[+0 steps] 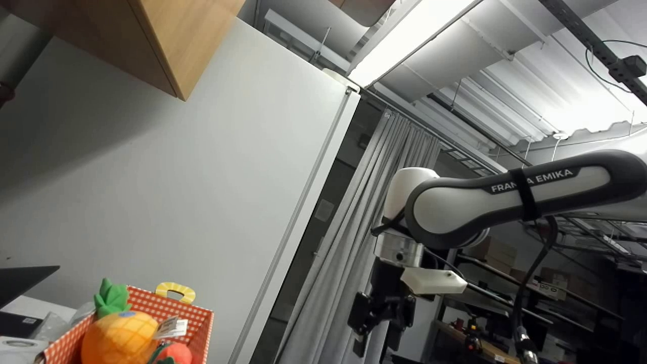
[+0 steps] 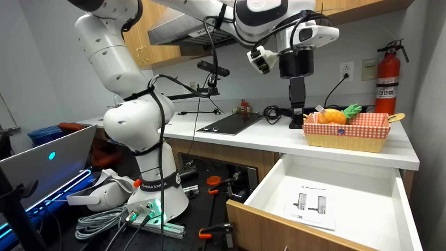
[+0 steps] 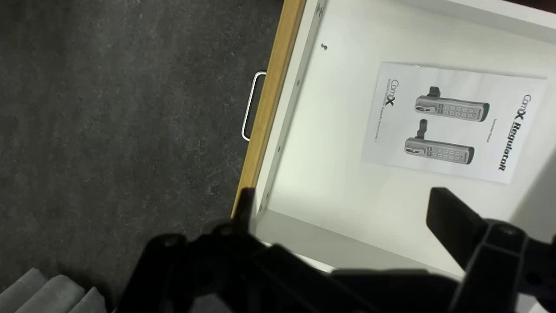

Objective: Close the drawer

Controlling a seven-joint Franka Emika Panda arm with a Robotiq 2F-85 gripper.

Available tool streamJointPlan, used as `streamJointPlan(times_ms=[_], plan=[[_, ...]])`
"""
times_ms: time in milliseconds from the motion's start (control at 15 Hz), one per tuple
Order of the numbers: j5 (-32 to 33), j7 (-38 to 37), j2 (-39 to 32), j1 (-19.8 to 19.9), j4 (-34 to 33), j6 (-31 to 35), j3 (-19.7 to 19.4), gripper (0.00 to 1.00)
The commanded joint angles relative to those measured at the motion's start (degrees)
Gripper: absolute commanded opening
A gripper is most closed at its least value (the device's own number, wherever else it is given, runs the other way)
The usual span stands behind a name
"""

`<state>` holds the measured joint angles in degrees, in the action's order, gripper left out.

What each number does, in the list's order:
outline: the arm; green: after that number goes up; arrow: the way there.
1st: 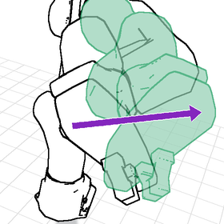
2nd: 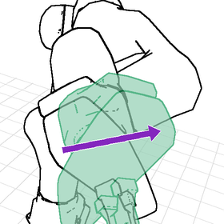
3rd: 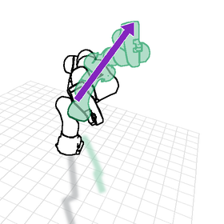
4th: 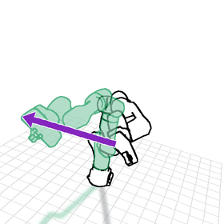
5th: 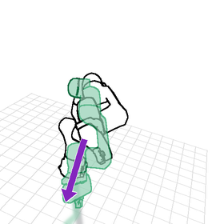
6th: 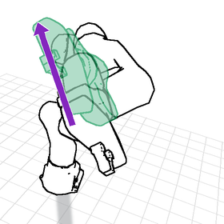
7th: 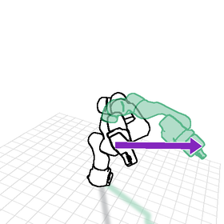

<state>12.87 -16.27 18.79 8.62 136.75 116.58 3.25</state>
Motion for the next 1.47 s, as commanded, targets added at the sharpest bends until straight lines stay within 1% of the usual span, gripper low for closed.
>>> streamJointPlan(times_ms=[0,400,733,1067,1400], plan=[[0.34,-0.26,-0.04,-1.1,-0.1,-0.18,-1.03,1.0],[0.34,-0.26,-0.04,-1.1,-0.1,-0.18,-1.03,1.0],[1.02,-0.48,-2.8,-0.73,-0.36,1.23,-1.83,1.0],[2.55,-1.1,-8.47,-0.26,-1.09,3.84,-3.24,1.0],[6.5,-2.73,-16.02,0.06,-2.72,8.25,-5.45,1.0]])
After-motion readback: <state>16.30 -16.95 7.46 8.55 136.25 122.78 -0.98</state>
